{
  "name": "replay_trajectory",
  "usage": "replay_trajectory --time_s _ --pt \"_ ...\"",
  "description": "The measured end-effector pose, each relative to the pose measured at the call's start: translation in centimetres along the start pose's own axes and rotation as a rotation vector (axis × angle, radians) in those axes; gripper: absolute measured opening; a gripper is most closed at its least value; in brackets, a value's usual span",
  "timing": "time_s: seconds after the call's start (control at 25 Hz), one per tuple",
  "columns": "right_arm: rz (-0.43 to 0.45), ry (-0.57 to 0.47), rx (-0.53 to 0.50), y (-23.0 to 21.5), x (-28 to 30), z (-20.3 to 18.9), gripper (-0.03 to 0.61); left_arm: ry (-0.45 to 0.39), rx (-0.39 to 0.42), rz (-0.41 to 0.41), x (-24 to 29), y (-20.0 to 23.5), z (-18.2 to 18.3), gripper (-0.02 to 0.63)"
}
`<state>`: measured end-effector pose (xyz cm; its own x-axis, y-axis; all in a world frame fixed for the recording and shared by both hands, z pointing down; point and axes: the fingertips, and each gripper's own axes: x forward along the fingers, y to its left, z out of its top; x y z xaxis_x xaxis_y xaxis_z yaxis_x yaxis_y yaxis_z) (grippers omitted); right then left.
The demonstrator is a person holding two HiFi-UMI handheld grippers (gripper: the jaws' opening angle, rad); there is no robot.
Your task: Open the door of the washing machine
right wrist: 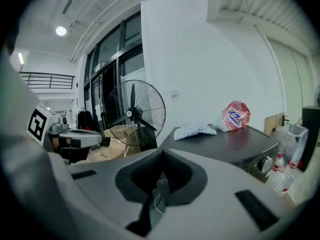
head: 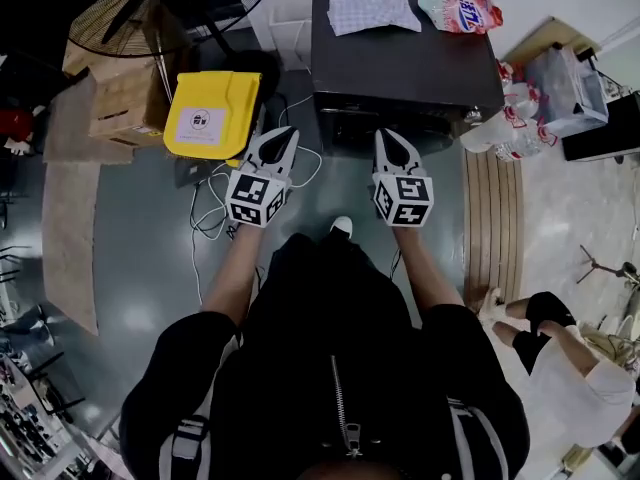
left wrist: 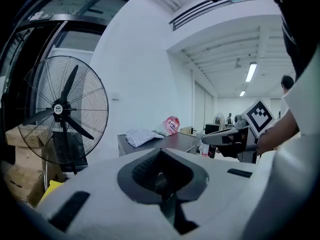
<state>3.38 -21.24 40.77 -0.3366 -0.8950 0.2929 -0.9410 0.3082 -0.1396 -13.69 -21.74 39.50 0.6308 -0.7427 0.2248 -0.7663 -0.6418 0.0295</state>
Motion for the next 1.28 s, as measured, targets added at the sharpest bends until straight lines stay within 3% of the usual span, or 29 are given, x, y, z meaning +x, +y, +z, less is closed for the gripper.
replay_trajectory --time_s 0.4,0.92,1.08,1.28 --pt "-0.025 0.078 0.050 -1.6 5.2 -1.8 0.020 0.042 -0.031 -0.031 5.1 3.1 -1.2 0.002" --pt "-0.087 0.319 0.146 -0.6 11.5 -13.9 0.044 0.147 -0.126 -0.093 8.1 6.7 -10.3 0.002" --pt "-0.118 0.406 0.204 -0.7 12.7 -17.8 0.083 0.164 -0.147 -0.080 7.7 8.2 -12.1 0.002" --pt "-0.163 0.500 0.286 -1.3 14.5 -22.0 0.201 0.183 -0.168 -0.067 7.5 10.5 -13.4 0.002"
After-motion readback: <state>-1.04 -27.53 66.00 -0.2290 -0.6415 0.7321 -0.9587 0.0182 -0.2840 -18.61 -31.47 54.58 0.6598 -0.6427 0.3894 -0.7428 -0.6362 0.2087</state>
